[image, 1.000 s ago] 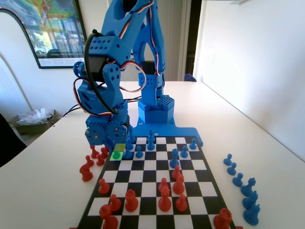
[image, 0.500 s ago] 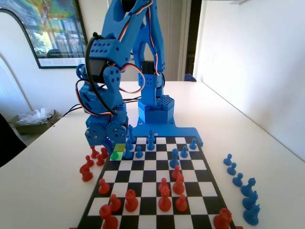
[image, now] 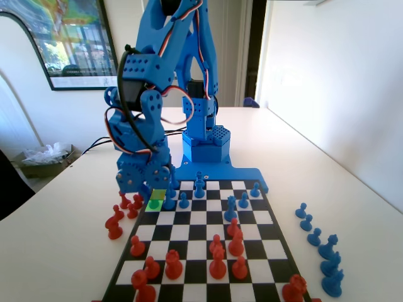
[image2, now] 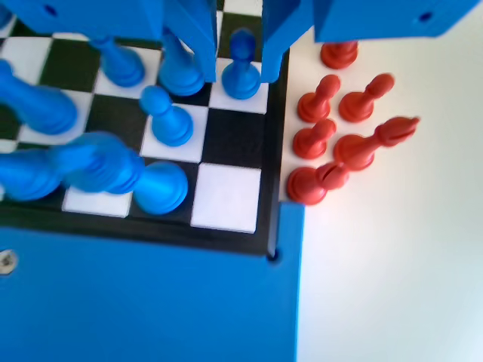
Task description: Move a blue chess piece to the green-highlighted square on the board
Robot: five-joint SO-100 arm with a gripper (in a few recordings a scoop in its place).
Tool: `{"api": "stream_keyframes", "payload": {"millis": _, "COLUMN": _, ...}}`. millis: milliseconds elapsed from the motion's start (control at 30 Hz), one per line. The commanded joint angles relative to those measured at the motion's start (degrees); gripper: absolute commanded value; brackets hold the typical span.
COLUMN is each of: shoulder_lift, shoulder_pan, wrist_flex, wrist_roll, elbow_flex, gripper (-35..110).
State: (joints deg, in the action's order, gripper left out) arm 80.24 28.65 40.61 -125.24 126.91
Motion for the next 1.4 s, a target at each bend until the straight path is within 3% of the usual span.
{"api": "stream_keyframes", "payload": {"millis": 0, "shoulder_lift": 2.81, "shoulder_pan": 1.23, "wrist_flex": 4.83, "wrist_roll": -0.53, "elbow_flex": -2.81, "gripper": 9}}
{"api": "stream_keyframes", "payload": {"millis": 633, "shoulder_lift": 4.92, "shoulder_pan": 1.14, "wrist_flex": 24.61, "wrist_roll": 0.09, "elbow_flex": -18.9, "gripper": 1}}
{"api": "stream_keyframes", "payload": {"millis": 1033, "shoulder_lift": 28.48, "shoulder_pan": -5.27, "wrist_flex": 39.02, "wrist_roll": 9.14, "elbow_flex": -19.51, "gripper": 1}}
{"api": "stream_keyframes", "payload": {"millis": 1367, "shoulder_lift": 56.6, "shoulder_pan": -17.23, "wrist_flex": 47.37, "wrist_roll": 19.07, "elbow_flex": -12.04, "gripper": 1}}
